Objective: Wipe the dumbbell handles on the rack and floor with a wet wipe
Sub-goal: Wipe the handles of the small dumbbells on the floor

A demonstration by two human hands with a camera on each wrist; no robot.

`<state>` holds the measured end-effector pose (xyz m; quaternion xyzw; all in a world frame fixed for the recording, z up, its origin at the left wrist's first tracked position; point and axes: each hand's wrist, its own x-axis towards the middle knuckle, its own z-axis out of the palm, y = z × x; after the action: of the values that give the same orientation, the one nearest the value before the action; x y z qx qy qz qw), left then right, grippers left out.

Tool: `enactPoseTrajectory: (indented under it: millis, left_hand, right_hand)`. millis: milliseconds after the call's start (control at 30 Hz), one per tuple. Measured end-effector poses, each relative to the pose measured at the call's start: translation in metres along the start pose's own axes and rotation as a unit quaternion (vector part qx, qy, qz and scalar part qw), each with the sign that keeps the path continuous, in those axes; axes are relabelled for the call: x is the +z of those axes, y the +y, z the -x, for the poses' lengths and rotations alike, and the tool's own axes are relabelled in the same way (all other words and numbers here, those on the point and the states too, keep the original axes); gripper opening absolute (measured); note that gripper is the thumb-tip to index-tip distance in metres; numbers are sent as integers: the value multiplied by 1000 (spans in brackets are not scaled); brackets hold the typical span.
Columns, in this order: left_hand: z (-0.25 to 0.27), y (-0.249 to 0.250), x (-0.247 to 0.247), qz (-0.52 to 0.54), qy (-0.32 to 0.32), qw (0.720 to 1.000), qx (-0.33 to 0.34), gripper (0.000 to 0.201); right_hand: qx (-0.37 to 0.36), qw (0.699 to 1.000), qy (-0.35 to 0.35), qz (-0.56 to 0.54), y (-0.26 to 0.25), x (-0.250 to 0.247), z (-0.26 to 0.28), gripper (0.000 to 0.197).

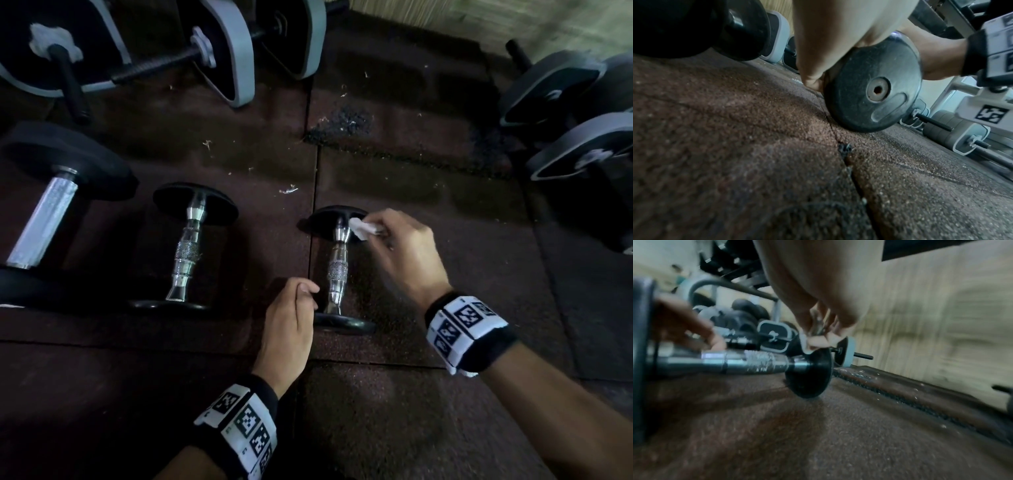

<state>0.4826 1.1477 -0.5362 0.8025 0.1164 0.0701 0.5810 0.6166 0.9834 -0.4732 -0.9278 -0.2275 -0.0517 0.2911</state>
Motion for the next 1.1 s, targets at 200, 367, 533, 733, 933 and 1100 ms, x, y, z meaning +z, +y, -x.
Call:
enactPoseTrajectory:
  millis: [200,367,533,733,933,1100]
  left_hand:
    - [0,0,1,2,3,1000,-3,37]
    - [0,0,-1,6,9,1000,-4,39]
    - [1,7,1,15,4,1000,-7,25]
    - [1,7,-2,-7,3,1000,-17,23]
    - [0,16,-7,22,-12,999,-23,15]
    - [-9,20,-8,41,-78,990,-110,32]
  right_hand:
    - [-42,994,-88,-48,-1,23,0,18]
    - [-69,945,-299,-117,-16,-1,23,22]
    - [-46,957,-263,-113,-24,-5,19,20]
    - [-6,989,-148,-4,-18,18,-11,18]
    - [-18,938,-346,-30,-33,1,6,15]
    - [68,922,-361,-124,-46,-2,25,9]
